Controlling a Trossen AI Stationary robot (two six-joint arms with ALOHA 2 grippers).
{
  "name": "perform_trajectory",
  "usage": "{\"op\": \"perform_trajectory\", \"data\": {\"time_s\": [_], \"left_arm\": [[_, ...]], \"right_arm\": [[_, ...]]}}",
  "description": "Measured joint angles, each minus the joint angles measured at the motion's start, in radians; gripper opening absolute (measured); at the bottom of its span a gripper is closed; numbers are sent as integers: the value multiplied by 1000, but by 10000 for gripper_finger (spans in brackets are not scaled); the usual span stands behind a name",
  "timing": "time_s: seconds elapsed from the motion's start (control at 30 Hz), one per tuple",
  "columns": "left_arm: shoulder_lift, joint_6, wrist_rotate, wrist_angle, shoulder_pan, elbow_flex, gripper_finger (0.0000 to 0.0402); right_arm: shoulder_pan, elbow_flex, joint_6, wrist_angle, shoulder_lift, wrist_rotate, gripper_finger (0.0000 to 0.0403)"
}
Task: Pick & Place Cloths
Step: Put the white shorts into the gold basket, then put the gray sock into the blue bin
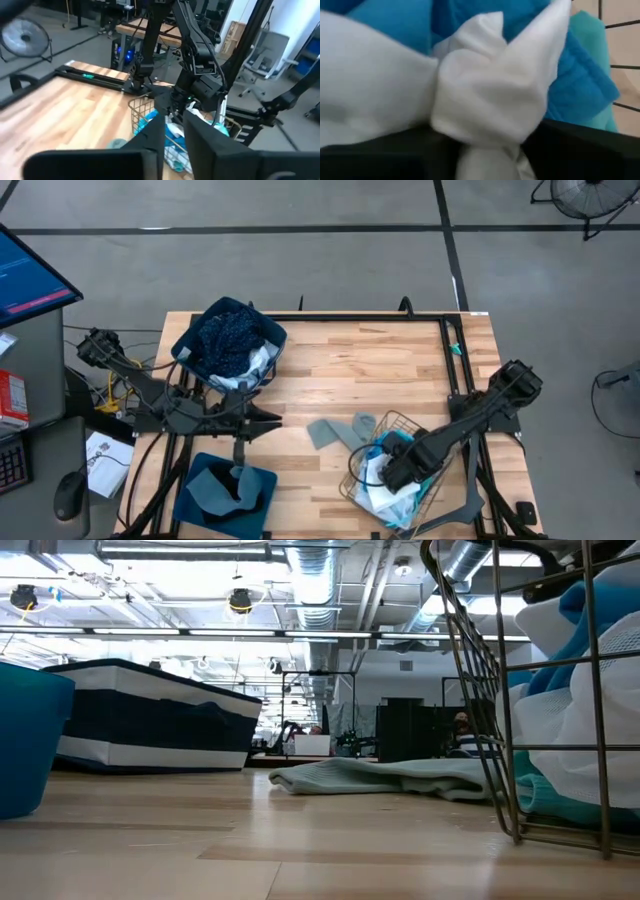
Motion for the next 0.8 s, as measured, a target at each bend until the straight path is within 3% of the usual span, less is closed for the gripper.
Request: {"op": "perform_trajectory", "data": {"time_s": [0.17, 0.3, 0.53, 0.8], "left_arm": [[16, 77, 0, 0, 6, 0, 107], [58, 82, 44, 3, 36, 0, 155], [212, 81, 71, 1, 138, 0, 210], [426, 105, 315, 8, 299, 0, 227]], "right_arm": [[-19, -7, -79, 8, -1, -27, 242], [-33, 21, -132, 14, -30, -45, 293], [-42, 118, -236, -17, -157, -47, 306], [-44, 151, -238, -32, -320, -1, 306]]}}
